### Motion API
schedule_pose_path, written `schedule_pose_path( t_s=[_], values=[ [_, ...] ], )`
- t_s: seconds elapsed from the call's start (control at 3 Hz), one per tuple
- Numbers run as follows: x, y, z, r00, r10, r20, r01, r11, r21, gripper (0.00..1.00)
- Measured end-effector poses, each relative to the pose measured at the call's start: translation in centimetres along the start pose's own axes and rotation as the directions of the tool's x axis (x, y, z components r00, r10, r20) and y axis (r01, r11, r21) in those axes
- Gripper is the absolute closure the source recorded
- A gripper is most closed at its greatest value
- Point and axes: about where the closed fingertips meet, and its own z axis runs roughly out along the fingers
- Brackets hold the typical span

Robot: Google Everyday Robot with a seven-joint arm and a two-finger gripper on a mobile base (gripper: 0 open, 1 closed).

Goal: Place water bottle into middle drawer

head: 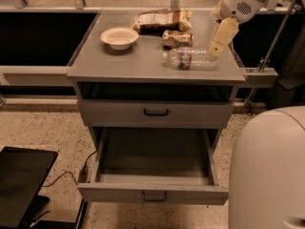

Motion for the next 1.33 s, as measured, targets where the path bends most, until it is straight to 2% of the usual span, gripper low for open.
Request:
schedule_pose_path(
  t_s=[0.33,0.67,1.0,1.33],
  values=[
    [0.2,-0.7,0.1,1.0,0.01,0.011,-0.01,0.9996,0.025,0.0],
    [1.1,-3.0,0.5,0.999,-0.001,0.038,-0.002,0.9971,0.075,0.0],
    [0.5,-5.1,2.2,0.998,-0.034,0.045,0.029,0.9951,0.095,0.0],
    [-1.3,-6.4,5.4,0.996,-0.083,0.045,0.079,0.9929,0.089,0.0]
  ],
)
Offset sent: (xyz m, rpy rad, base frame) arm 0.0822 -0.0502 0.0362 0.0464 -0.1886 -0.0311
